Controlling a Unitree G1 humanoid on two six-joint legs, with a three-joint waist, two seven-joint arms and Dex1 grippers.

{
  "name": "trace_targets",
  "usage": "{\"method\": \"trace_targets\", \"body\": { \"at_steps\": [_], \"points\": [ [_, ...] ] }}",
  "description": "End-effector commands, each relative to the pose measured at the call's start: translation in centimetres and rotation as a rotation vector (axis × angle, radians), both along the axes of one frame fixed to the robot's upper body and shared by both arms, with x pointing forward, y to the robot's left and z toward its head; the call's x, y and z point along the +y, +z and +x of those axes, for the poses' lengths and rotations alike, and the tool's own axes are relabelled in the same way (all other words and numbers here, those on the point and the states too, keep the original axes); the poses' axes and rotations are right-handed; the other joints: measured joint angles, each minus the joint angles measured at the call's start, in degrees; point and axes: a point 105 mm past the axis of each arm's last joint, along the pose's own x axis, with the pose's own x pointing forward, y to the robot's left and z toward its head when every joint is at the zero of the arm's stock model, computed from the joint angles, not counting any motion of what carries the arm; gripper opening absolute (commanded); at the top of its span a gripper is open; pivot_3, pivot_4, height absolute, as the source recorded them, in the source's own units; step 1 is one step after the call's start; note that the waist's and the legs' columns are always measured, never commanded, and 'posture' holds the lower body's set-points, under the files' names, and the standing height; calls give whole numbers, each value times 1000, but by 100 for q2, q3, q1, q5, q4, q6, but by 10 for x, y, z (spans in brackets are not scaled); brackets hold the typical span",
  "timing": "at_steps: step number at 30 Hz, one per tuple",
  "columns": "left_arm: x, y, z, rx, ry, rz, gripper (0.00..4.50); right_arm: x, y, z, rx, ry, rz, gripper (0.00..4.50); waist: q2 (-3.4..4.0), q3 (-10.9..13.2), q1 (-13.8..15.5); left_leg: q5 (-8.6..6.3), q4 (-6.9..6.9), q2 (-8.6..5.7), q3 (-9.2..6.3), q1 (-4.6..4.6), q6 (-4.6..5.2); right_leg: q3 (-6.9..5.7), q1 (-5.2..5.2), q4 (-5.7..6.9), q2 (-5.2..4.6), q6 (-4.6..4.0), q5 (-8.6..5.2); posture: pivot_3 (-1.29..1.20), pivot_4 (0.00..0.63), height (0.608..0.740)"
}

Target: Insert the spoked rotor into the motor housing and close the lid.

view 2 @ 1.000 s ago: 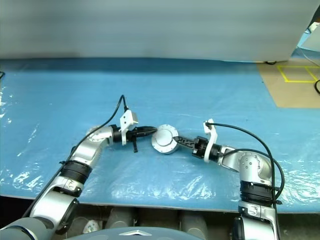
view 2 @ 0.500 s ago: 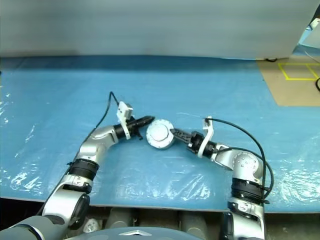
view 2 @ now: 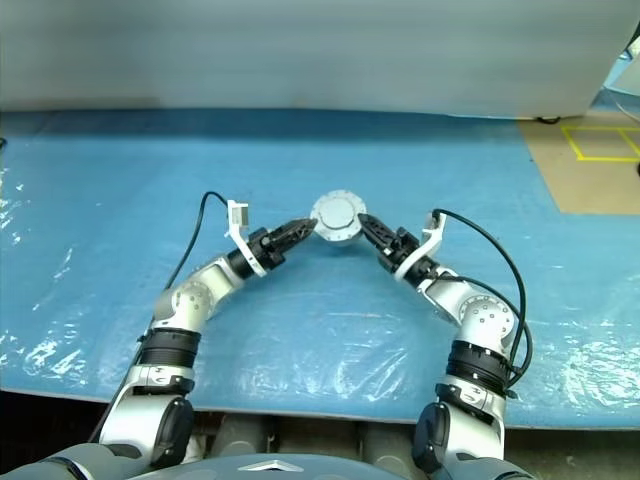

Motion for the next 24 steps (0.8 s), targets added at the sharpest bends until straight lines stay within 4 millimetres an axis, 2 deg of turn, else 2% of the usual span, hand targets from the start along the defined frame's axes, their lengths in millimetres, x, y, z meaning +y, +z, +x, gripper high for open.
{"method": "trace_targets", "body": {
  "at_steps": [1,2,5,8,12,15,19,24],
  "points": [
    [-5,1,-3,52,-13,-24,4313,9,35,-4,-139,50,97,1138,0,0,-8,0,0,0,0,0,0,0,0,0,0,0,0,0,150,740],
    [-6,-1,-3,69,-17,-26,4465,10,38,-6,-150,61,108,1138,0,0,-9,0,0,0,0,-1,1,0,0,-1,0,0,0,0,150,740],
    [-6,-6,-1,84,-9,17,4465,13,47,-12,-191,102,138,1138,0,0,-9,1,0,0,-1,-2,1,0,0,-1,1,1,1,0,150,740],
    [-4,-2,4,102,16,-29,4465,19,53,-18,-214,152,156,1138,0,0,1,1,3,-1,-3,-3,2,-1,0,0,0,2,1,0,150,740],
    [-4,19,5,96,-17,-161,4465,25,36,-20,-152,177,82,1138,0,0,13,1,15,-1,-5,-7,1,-1,1,3,0,3,2,0,150,740],
    [-7,26,3,106,-55,-202,3833,29,24,-23,-118,192,48,1138,0,0,12,1,17,0,-6,-7,1,-3,1,6,1,3,2,0,150,740],
    [-11,24,-4,116,-110,-183,2536,31,21,-27,-116,206,41,1138,3,2,-1,1,19,-1,-8,-10,1,-3,1,6,1,3,2,0,150,740],
    [-14,20,-7,133,-119,-177,2536,30,19,-26,-116,200,38,1138,3,2,27,1,40,0,-24,-24,2,-16,1,9,0,4,3,0,150,740]
  ]
}}
